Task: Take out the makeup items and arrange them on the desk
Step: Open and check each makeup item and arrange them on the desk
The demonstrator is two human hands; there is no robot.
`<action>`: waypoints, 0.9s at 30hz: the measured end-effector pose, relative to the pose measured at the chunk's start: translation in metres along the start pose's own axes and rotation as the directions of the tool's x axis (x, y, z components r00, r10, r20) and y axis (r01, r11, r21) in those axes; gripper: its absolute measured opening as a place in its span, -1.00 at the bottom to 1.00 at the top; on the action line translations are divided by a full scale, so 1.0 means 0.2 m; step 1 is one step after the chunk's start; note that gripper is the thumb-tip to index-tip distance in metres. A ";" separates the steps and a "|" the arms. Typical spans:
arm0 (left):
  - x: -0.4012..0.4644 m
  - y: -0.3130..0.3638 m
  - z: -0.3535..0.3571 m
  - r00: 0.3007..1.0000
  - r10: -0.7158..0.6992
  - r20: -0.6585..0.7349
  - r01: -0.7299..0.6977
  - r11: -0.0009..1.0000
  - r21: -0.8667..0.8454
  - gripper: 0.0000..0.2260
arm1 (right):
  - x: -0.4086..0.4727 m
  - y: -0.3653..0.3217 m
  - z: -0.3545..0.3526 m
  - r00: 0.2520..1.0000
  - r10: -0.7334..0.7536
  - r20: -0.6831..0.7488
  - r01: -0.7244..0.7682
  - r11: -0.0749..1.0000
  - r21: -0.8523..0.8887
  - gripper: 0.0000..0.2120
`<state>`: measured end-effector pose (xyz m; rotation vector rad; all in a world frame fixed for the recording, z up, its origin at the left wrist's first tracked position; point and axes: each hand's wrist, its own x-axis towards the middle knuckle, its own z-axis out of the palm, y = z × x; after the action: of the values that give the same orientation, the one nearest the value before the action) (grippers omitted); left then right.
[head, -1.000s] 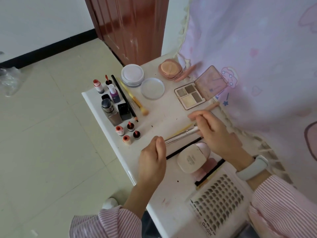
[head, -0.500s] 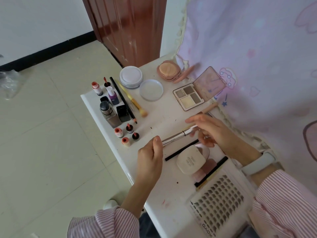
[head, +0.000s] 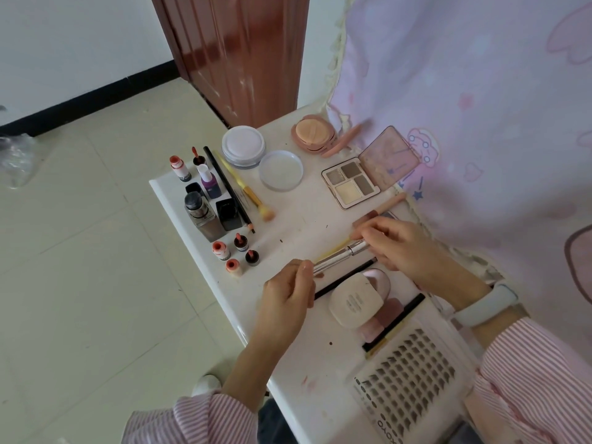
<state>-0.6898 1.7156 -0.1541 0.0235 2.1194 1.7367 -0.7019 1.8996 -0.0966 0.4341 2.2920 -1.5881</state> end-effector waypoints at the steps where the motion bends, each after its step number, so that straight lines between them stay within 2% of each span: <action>1: 0.00 0.01 0.00 0.999 0.021 0.049 -0.022 1.000 0.019 -0.74 | 0.00 0.00 0.00 1.000 -0.027 0.015 0.027 0.999 -0.033 -0.82; 4: 0.02 0.03 0.01 0.984 0.094 0.153 -0.117 0.982 0.145 -0.84 | -0.01 -0.01 -0.01 0.995 -0.084 0.055 0.090 0.989 -0.116 -0.86; 7: 0.03 0.03 0.00 0.980 0.108 0.166 -0.143 0.965 0.219 -0.82 | -0.02 -0.02 -0.07 0.991 -0.132 -0.010 0.129 0.981 -0.142 -0.84; 9: 0.02 0.04 -0.01 0.986 0.086 0.142 -0.111 0.977 0.180 -0.84 | -0.02 -0.02 -0.13 0.988 -0.149 -0.039 0.143 0.981 -0.127 -0.82; 15: 0.03 0.09 0.01 0.970 0.067 0.234 -0.104 0.984 0.147 -0.75 | -0.02 0.05 -0.22 0.980 -0.183 -0.074 0.175 0.980 -0.099 -0.78; 17: 0.03 0.09 -0.01 0.970 0.035 0.239 -0.067 0.990 0.128 -0.73 | -0.01 0.06 -0.28 0.967 -0.193 -0.165 0.182 0.980 -0.079 -0.73; 19: 0.02 0.07 -0.04 0.978 0.007 0.206 -0.021 0.997 0.067 -0.75 | 0.00 0.06 -0.35 0.937 -0.188 -0.294 0.193 0.981 -0.014 -0.71; 21: 0.01 0.06 -0.05 0.988 0.009 0.153 -0.006 1.000 -0.022 -0.83 | 0.00 0.07 -0.36 0.919 -0.153 -0.365 0.204 0.973 0.107 -0.74; 25: 0.03 0.09 0.01 0.997 0.032 0.070 -0.018 0.981 -0.195 -0.93 | 0.02 0.10 -0.19 0.968 -0.004 -0.252 0.104 0.916 0.388 -0.82; 27: 0.06 0.11 0.05 0.999 0.014 -0.037 -0.022 0.975 -0.222 -0.93 | 0.05 0.12 -0.09 0.975 0.047 -0.215 0.073 0.852 0.518 -0.80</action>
<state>-0.7032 1.7340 -0.1385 -0.0518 1.9417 1.9884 -0.7027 1.9254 -0.1141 0.7594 1.9695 -2.2774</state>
